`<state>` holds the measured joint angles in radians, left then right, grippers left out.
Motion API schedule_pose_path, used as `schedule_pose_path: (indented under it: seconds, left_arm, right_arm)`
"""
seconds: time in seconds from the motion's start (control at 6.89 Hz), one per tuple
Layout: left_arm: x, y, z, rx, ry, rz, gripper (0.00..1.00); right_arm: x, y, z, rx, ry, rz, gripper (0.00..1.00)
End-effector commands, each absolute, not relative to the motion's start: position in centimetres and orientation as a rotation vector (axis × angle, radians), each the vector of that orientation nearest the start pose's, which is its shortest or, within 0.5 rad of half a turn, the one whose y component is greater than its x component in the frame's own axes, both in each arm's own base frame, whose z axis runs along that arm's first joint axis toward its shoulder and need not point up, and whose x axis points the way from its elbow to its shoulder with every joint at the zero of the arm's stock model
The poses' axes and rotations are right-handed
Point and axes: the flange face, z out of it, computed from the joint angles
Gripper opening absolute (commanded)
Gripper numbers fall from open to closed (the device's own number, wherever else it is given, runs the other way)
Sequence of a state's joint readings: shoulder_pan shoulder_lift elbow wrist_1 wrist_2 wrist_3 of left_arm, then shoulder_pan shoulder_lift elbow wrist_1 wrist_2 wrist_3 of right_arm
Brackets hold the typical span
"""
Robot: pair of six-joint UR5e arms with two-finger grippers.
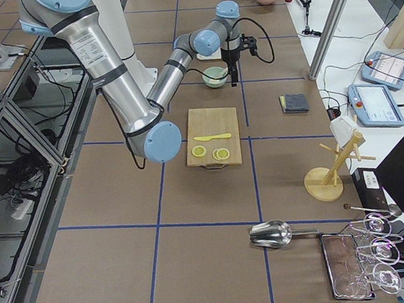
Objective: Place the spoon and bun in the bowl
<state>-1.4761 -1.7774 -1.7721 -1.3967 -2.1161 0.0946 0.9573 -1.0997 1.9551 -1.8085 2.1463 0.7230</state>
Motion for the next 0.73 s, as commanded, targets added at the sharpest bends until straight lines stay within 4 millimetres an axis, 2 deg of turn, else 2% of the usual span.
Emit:
schedule_pose_path:
  seconds: [0.0, 0.15, 0.29, 0.58]
  left_arm:
    - [-5.6, -55.0, 54.0, 0.158, 0.601, 0.248, 1.0]
    - [-8.5, -54.7, 55.4, 0.148, 0.614, 0.196, 1.0]
    - [-9.2, -54.7, 57.0, 0.127, 0.62, 0.194, 1.0]
    - [-9.4, -54.6, 58.7, 0.094, 0.629, 0.178, 1.0]
  right_arm:
    - [-14.7, -52.9, 36.0, 0.115, -0.801, -0.174, 1.0]
    - [-8.6, -52.2, 41.4, 0.12, -0.801, -0.225, 1.0]
    - [-4.1, -50.8, 46.4, 0.109, -0.815, -0.255, 1.0]
    - [1.9, -47.5, 52.6, 0.095, -0.807, -0.243, 1.0]
